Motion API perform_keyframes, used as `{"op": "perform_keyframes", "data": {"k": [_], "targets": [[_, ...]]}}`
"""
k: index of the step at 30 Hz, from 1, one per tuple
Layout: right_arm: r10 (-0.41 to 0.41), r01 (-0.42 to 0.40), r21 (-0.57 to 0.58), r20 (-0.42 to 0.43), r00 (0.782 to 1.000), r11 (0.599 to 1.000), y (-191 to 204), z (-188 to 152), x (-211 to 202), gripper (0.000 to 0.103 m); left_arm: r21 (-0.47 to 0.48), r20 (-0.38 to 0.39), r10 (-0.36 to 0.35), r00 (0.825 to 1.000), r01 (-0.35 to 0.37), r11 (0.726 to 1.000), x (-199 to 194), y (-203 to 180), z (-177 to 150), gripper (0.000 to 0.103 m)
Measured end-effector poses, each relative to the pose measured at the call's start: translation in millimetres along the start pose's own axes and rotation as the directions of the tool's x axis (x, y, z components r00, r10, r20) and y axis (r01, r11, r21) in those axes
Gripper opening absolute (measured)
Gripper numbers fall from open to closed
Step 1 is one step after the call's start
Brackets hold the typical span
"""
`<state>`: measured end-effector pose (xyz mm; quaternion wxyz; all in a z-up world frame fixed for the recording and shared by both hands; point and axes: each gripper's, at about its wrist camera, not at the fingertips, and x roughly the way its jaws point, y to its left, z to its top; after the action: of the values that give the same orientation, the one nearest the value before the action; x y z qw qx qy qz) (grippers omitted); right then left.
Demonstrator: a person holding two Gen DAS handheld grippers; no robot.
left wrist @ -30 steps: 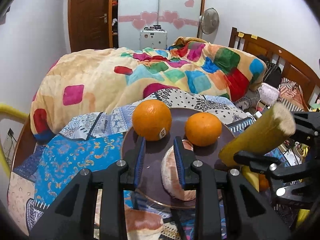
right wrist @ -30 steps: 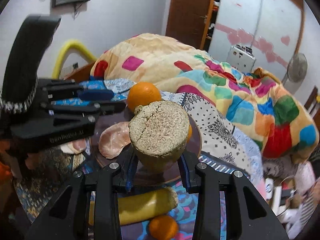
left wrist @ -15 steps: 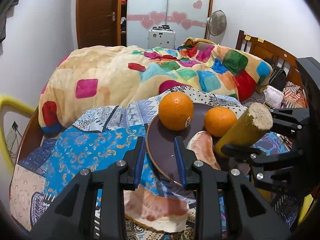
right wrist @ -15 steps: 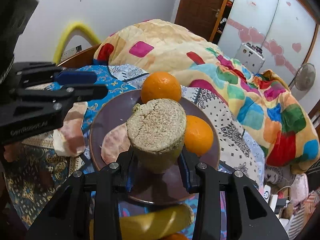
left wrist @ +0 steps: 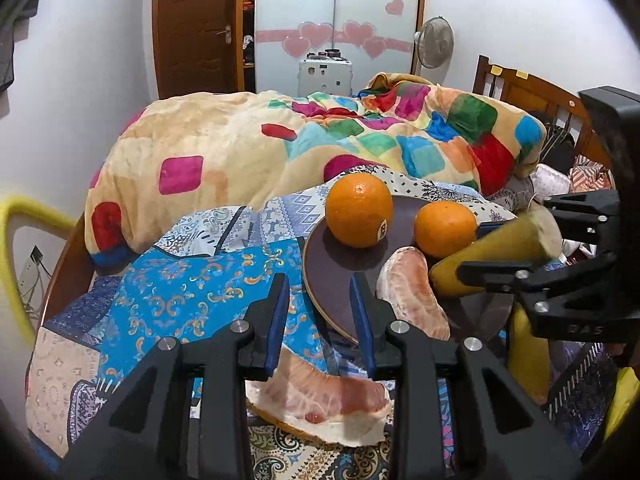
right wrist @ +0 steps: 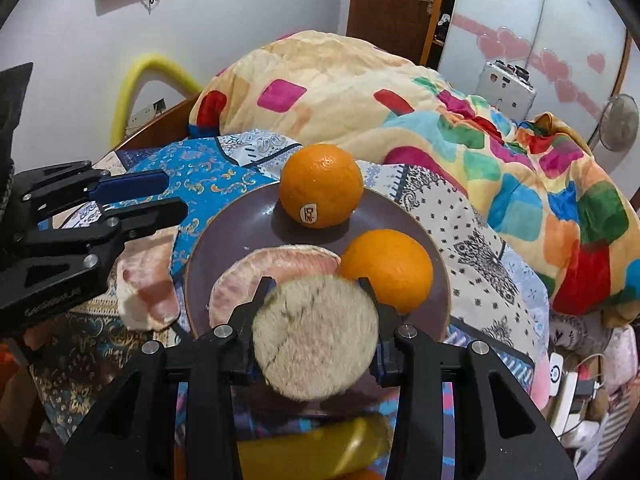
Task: Organize fruits
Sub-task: 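Lower the bamboo shoot onto the purple plate and open the right gripper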
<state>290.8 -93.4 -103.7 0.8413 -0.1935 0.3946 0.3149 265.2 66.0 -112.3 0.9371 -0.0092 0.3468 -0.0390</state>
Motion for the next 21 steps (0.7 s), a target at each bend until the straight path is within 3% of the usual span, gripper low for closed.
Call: {"op": "perform_keyframes", "data": {"k": [3,9,16,21], "targets": [[-0.007,0.007,0.005,0.017,1.0,1.0,-1,-5,-10,0.048,-0.004,0.0,-0.007,1.0,0.007,1.0,-2,-1,-1,0.032],[-0.03,0.031,-0.018,0.027,0.999,0.999,0,-18,-22,0.048,0.016,-0.004,0.005,1.0,-0.005,1.0,-8,-7,-5,0.032],[-0.004,0.003,0.021,0.023,1.0,1.0,-6,-37,-29,0.047,0.038,-0.005,0.024,1.0,-0.024,0.999,-16,-10,-13,0.033],[-0.023,0.019,0.066,0.063,0.998,0.998,-7,-55,-48,0.048,0.029,-0.035,0.031,0.999,-0.03,0.999,-23,-11,-25,0.044]]}}
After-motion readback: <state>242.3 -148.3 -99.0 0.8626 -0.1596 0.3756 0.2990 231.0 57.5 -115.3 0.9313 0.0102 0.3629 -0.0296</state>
